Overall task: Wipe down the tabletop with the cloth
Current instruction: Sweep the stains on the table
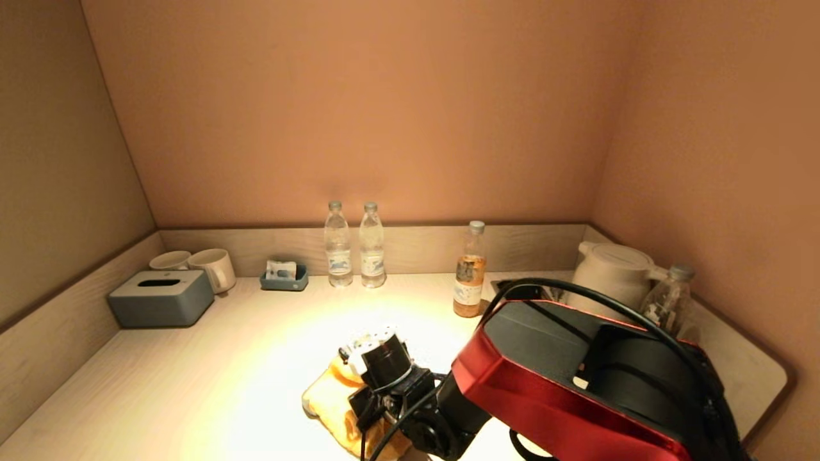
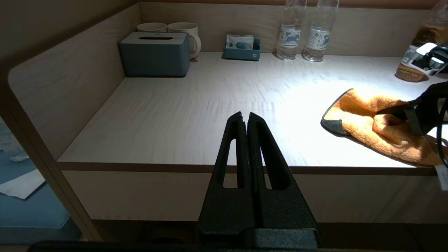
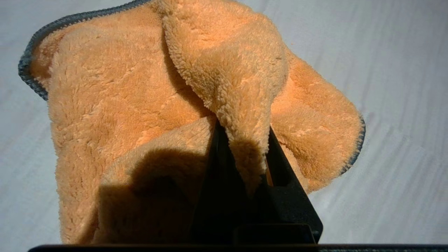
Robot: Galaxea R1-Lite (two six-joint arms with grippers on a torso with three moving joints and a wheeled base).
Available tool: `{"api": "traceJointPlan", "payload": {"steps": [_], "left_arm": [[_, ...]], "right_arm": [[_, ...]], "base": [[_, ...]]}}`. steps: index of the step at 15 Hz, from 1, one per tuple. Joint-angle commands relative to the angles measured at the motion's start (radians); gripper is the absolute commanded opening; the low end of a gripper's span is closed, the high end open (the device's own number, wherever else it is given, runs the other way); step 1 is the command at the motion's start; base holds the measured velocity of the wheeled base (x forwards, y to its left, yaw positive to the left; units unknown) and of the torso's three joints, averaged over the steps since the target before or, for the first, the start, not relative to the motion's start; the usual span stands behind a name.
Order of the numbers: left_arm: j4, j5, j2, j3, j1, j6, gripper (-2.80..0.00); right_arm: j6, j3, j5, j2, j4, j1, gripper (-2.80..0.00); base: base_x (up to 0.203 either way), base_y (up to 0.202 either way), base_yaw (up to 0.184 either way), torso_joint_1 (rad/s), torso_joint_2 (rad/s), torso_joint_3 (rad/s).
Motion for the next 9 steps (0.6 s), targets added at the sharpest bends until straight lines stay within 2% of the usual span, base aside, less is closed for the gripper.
{"api": "traceJointPlan", "payload": {"steps": [1, 5, 7, 9], "left_arm": [[0.0, 0.0, 0.0, 0.0, 0.0, -0.001, -2.8], [0.0, 0.0, 0.0, 0.0, 0.0, -0.001, -2.8], [0.0, 0.0, 0.0, 0.0, 0.0, -0.001, -2.8], [0.0, 0.0, 0.0, 0.0, 0.0, -0.001, -2.8]], "right_arm": [[-0.002, 0.084, -0.003, -0.058, -0.085, 0.01, -2.8], [-0.003, 0.104, -0.003, -0.058, -0.107, -0.005, -2.8], [-0.01, 0.148, -0.004, -0.049, -0.143, -0.089, -2.8], [-0.018, 0.144, -0.003, -0.038, -0.149, -0.107, -2.8]], "base": [[0.0, 0.0, 0.0, 0.0, 0.0, 0.0], [0.0, 0.0, 0.0, 0.0, 0.0, 0.0], [0.0, 0.0, 0.0, 0.0, 0.0, 0.0], [0.0, 0.0, 0.0, 0.0, 0.0, 0.0]]}}
